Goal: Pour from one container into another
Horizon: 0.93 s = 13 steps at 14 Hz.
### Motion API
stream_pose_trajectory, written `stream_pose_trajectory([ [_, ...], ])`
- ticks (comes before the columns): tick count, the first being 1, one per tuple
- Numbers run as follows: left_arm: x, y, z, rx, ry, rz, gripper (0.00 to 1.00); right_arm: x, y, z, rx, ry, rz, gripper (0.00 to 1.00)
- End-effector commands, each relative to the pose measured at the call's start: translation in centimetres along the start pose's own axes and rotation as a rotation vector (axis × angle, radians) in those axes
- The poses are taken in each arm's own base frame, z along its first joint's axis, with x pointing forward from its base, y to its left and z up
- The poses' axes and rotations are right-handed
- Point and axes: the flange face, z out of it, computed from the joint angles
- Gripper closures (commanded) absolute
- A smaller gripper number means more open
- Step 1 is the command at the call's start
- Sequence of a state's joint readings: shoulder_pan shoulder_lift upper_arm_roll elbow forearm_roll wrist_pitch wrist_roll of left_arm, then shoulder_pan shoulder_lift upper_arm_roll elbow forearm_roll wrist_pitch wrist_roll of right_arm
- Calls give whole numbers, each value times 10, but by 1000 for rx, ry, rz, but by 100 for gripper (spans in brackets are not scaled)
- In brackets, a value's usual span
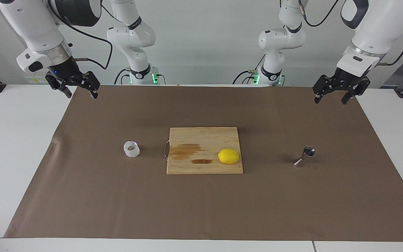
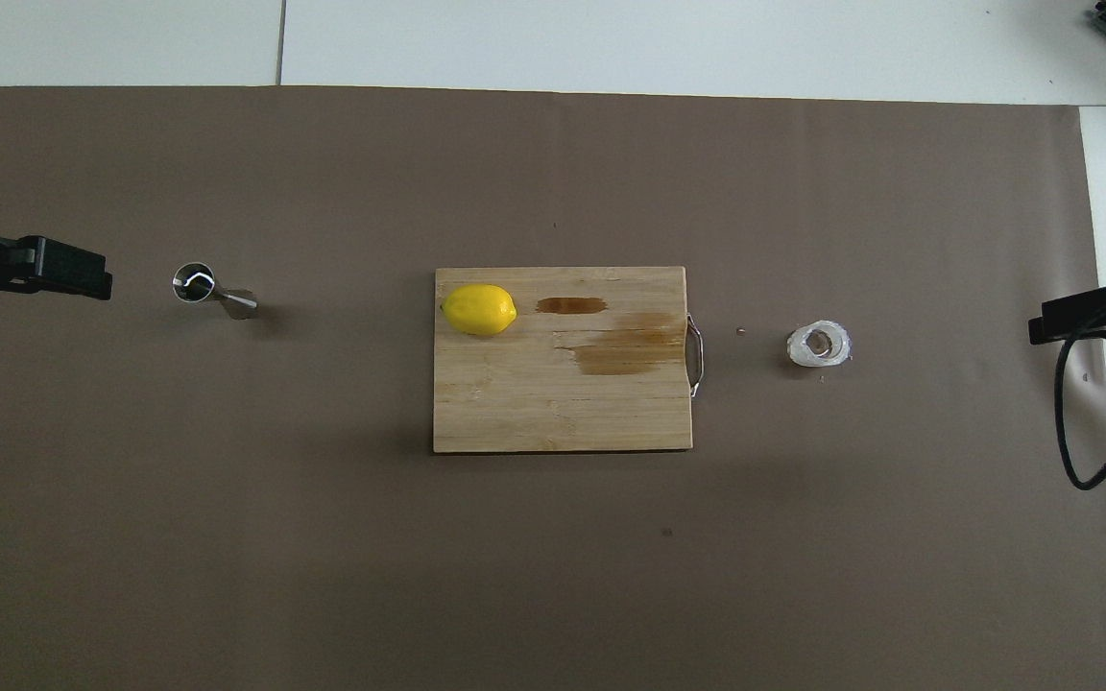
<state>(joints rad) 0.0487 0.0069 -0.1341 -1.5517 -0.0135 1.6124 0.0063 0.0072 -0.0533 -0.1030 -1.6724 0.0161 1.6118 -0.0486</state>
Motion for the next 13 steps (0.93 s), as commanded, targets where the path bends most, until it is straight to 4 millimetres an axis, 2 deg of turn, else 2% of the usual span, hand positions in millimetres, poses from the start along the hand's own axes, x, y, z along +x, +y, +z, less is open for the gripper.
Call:
stream_pose_trajectory([
  [1,-9,-1,2,-8,-8,-14,0,1,-1,-1,-3,0,11,0],
  [5,-11,0,2,-6,-6,-6,0,1,-1,-1,-3,0,11,0],
  [8,-14,-9,3,-2,-14,-29,0,1,-1,-1,-3,0,11,0],
  [11,-16,-9,10,1,-28,-23,0,1,-1,-1,-3,0,11,0],
  [13,-10,-17,18,-9,-50,-38,0,1,-1,-1,-3,0,11,0],
])
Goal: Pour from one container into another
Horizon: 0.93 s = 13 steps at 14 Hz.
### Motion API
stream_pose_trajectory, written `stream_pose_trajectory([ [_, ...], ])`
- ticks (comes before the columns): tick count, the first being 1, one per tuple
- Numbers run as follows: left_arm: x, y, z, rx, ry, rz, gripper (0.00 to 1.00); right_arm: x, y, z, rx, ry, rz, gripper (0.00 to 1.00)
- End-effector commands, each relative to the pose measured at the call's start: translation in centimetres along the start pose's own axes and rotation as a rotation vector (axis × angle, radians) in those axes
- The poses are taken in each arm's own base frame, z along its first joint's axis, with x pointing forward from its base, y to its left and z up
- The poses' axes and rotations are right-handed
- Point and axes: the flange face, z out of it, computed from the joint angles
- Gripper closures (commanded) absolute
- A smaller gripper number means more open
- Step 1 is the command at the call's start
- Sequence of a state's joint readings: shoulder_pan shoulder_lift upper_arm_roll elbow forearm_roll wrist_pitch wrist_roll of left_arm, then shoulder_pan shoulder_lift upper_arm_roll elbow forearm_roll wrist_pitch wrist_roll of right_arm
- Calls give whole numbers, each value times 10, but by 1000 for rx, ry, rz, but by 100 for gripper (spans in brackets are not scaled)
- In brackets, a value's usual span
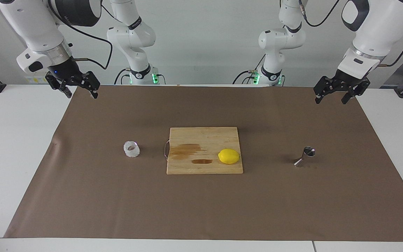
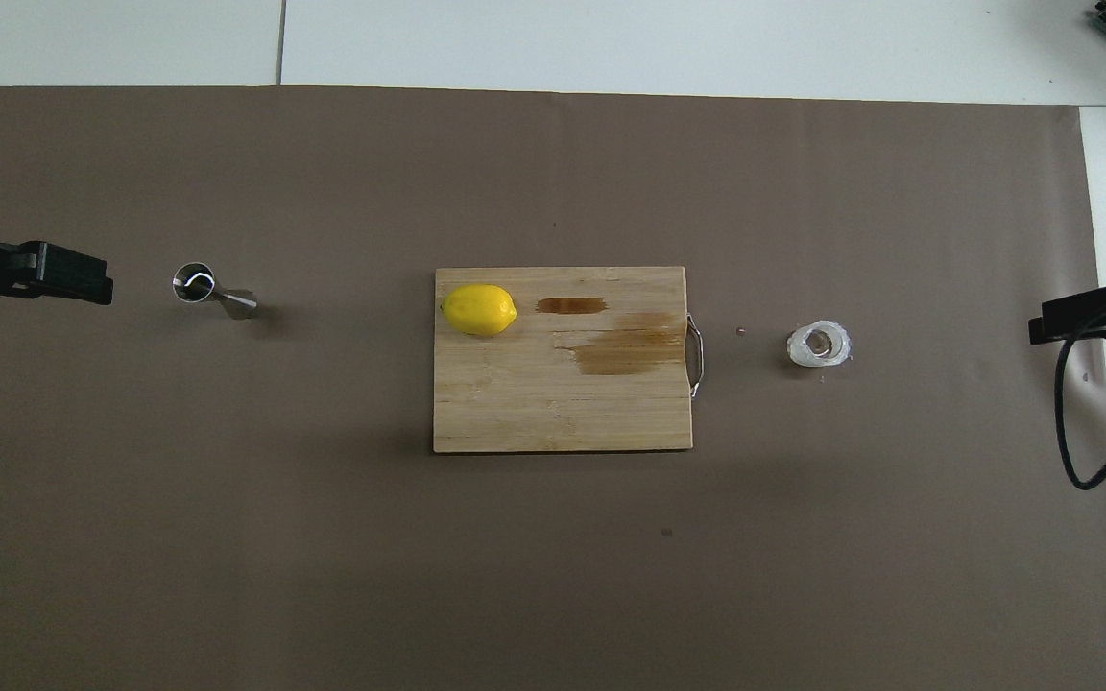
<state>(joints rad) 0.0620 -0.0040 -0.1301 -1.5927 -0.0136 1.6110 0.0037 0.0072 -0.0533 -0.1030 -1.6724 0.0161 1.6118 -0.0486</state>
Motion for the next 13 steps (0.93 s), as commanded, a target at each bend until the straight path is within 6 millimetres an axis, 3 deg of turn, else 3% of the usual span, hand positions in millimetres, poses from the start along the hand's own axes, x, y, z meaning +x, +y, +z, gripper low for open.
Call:
stream_pose_trajectory([
  [1,3,-22,11,-24,-27,-42,0,1,-1,-1,-3,0,11,0],
  [3,17,-39,33,-124,-60,-153,0,1,-1,-1,-3,0,11,0],
  [5,34,-58,56,-203,-88,-396,0,1,-1,-1,-3,0,11,0],
  [6,39,-57,60,-219,-87,-475,0,1,-1,-1,-3,0,11,0],
  [8,46,-74,73,-281,-84,-662,0,1,-1,-1,-3,0,11,0],
  [13,35,-90,130,-474,-203,-1168,0,1,-1,-1,-3,-2,11,0],
])
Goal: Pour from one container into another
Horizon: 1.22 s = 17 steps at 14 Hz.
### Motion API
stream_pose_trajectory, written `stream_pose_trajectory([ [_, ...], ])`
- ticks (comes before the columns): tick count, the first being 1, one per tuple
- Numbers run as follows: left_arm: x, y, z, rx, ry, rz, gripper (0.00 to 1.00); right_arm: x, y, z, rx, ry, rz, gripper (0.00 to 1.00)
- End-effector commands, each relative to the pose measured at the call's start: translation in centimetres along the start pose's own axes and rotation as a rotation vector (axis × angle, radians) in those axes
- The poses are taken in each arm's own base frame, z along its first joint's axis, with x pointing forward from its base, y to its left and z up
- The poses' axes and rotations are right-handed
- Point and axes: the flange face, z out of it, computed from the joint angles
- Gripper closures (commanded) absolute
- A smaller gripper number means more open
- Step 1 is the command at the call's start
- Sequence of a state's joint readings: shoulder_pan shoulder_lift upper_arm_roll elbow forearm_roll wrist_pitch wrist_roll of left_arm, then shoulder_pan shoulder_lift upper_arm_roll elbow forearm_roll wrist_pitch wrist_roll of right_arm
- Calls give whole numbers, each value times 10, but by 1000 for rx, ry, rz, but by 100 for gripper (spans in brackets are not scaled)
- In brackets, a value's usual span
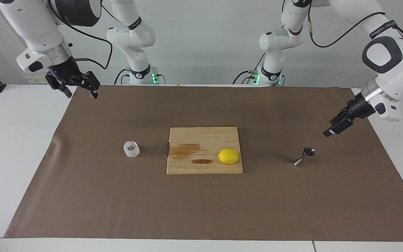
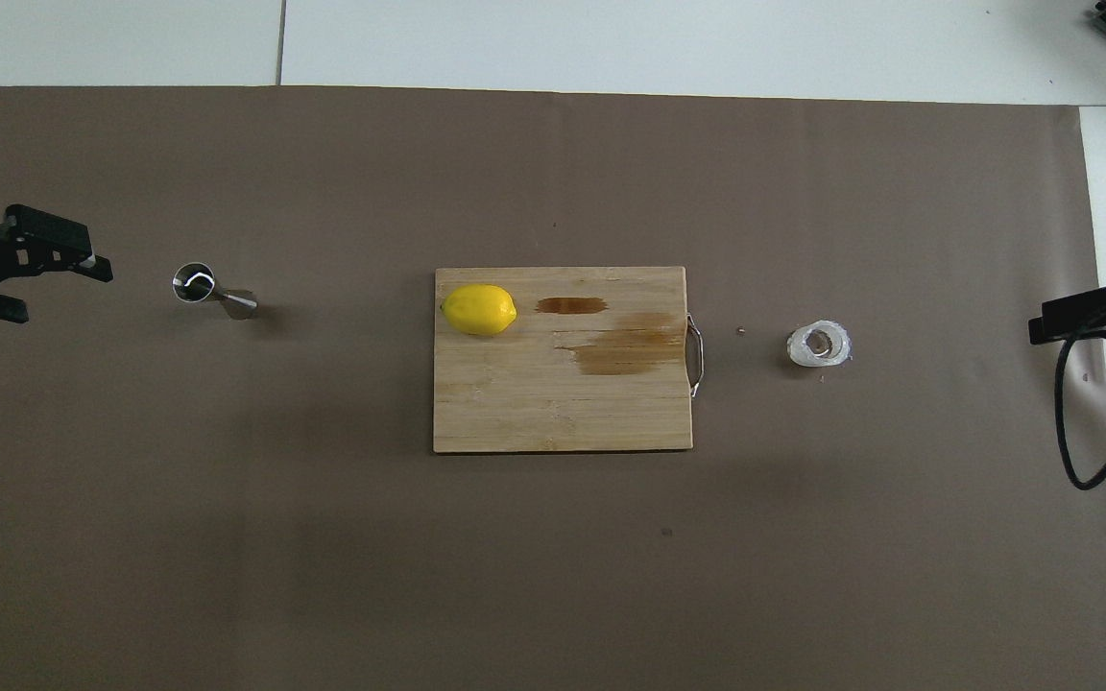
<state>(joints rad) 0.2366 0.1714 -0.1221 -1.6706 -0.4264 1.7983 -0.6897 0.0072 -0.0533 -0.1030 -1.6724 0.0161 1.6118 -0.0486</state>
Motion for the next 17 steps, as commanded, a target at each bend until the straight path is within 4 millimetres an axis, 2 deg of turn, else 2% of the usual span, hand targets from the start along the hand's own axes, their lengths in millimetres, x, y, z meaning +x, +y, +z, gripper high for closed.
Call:
stream_pose_trajectory([
  [1,6,-21,18,-117,-48,-323,0,1,-1,-1,-3,0,11,0],
  [4,14,-37,28,-216,-86,-610,0,1,-1,-1,-3,0,11,0],
  [8,43,-78,44,-331,-207,-863,0,1,-1,-1,-3,0,11,0],
  [12,48,-86,80,-326,-284,-925,0,1,-1,-1,-3,0,11,0],
  [13,51,-99,88,-333,-309,-967,0,1,-1,-1,-3,0,11,0],
  [15,53,-103,96,-351,-334,-1003,0,1,-1,-1,-3,0,11,0],
  [17,59,-117,111,-378,-369,-1005,0,1,-1,-1,-3,0,11,0],
])
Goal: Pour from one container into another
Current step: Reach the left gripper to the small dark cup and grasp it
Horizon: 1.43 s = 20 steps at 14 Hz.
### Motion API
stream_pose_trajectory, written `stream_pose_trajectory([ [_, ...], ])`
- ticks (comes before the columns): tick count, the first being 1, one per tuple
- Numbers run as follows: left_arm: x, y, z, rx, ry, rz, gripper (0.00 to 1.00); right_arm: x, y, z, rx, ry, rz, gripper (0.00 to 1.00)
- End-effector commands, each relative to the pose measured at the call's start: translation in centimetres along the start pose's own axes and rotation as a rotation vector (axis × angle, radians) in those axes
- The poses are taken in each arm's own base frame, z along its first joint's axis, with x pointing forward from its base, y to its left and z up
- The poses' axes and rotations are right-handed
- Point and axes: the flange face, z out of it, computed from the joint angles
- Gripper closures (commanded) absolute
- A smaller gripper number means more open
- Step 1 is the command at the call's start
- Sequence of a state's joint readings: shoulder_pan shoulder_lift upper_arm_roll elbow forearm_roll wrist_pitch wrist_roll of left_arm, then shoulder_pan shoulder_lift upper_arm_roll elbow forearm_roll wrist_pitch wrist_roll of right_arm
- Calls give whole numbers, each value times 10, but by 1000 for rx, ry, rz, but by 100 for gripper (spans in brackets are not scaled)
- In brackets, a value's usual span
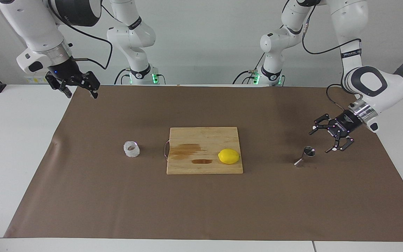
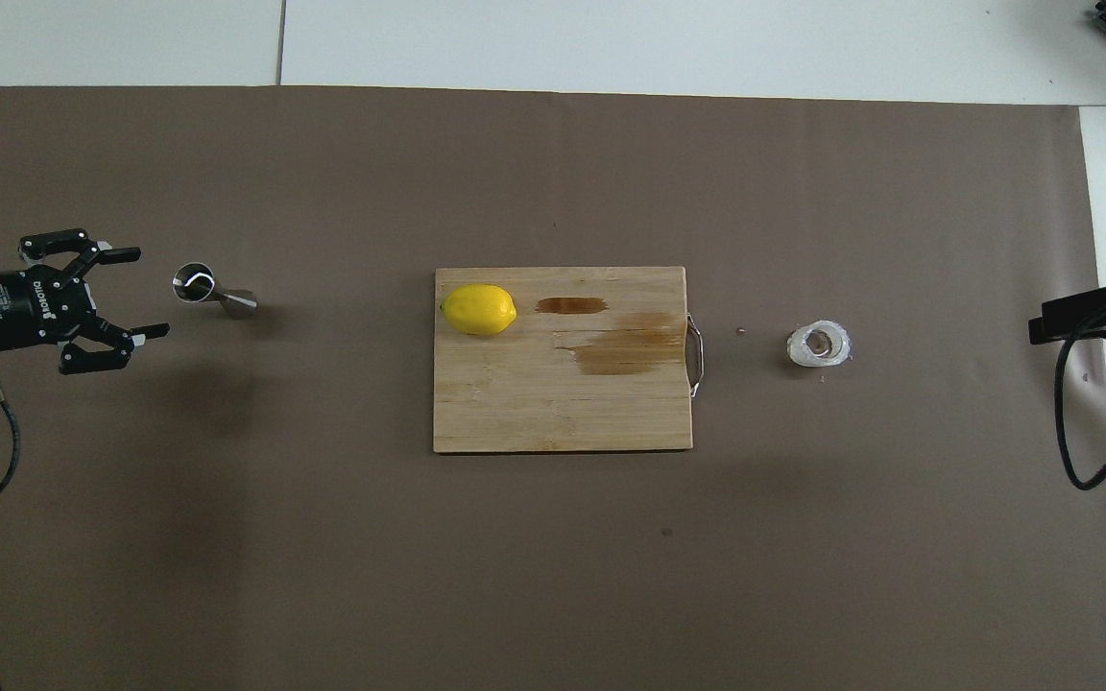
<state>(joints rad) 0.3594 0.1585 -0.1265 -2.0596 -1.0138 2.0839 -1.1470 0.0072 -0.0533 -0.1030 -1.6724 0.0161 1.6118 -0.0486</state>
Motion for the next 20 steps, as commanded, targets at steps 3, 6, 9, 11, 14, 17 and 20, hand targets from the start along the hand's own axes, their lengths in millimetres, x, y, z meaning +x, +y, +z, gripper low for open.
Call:
stream_pose_trajectory([
  [3,28,-9,13,-36,-89,-4,0,1,-1,-1,-3,0,11,0],
  [6,33,-9,19,-49,-126,15,0,1,-1,-1,-3,0,11,0],
  [9,42,-11,29,-76,-170,23,0,1,-1,-1,-3,0,11,0],
  [11,42,-11,31,-95,-192,24,0,1,-1,-1,-3,0,11,0],
  [14,49,-19,36,-128,-220,48,0,1,-1,-1,-3,0,11,0],
  [17,47,-19,40,-148,-221,37,0,1,-1,-1,-3,0,11,0],
  [20,49,-20,41,-176,-237,3,0,1,-1,-1,-3,0,11,0],
])
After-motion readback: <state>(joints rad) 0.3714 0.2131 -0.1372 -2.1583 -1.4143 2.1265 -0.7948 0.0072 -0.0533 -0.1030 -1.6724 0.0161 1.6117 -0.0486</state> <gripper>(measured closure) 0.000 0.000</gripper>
